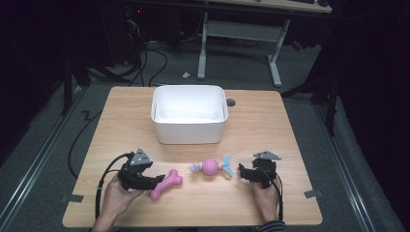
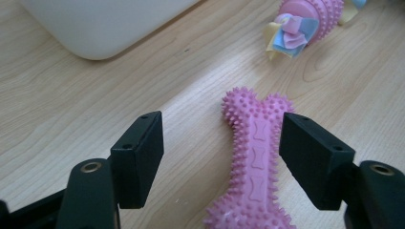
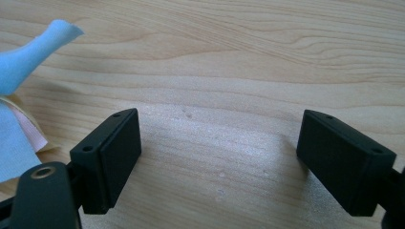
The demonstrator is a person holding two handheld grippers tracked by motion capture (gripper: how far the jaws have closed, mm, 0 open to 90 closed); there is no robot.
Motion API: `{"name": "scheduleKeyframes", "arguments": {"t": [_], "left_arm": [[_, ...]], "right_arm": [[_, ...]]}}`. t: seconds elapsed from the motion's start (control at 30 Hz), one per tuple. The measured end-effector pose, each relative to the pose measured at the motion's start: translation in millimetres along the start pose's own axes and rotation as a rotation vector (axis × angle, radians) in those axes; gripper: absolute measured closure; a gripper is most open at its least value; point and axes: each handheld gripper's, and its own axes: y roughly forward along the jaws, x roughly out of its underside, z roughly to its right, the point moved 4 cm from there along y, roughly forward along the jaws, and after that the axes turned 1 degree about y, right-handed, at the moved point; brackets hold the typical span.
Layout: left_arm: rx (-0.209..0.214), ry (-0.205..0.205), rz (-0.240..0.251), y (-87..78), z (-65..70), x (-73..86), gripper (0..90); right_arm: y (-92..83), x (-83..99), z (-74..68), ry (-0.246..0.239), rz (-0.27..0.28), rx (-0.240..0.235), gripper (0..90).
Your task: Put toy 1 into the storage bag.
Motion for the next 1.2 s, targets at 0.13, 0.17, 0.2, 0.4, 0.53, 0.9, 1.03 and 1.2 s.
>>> {"name": "scheduleKeyframes", "arguments": {"t": [0.13,0.17,0.2,0.4,0.53,0.9,1.03,1.2], "left_arm": [[0.02,0.024,-0.042,7.6,5.3,-1.0,32.8],[0.022,0.027,-0.052,9.6,6.4,-1.1,32.9],[0.024,0.03,-0.059,11.1,7.1,-1.1,32.9],[0.033,0.044,-0.096,20.8,10.6,-1.2,33.3],[0.039,0.049,-0.12,27.4,12.3,-0.6,34.1],[0.04,0.074,-0.175,39.3,16.4,1.3,39.3],[0.04,0.078,-0.189,42.2,17.5,2.3,40.8],[0.039,0.085,-0.21,45.3,18.0,3.4,42.9]], "right_arm": [[0.0,0.0,0.0,0.0,0.0,0.0,14.9],[-0.1,0.1,-0.1,0.002,0.0,0.0,14.9],[0.0,0.0,0.0,0.0,0.0,0.0,14.9],[-0.1,0.1,0.0,0.001,0.0,0.0,15.0],[0.0,0.0,0.1,0.0,0.0,0.0,15.0],[-0.1,0.1,0.1,0.0,0.0,0.0,15.0],[0.0,0.1,0.1,0.0,0.0,0.0,15.0],[-0.1,0.1,0.0,0.001,0.0,0.0,15.0]]}}
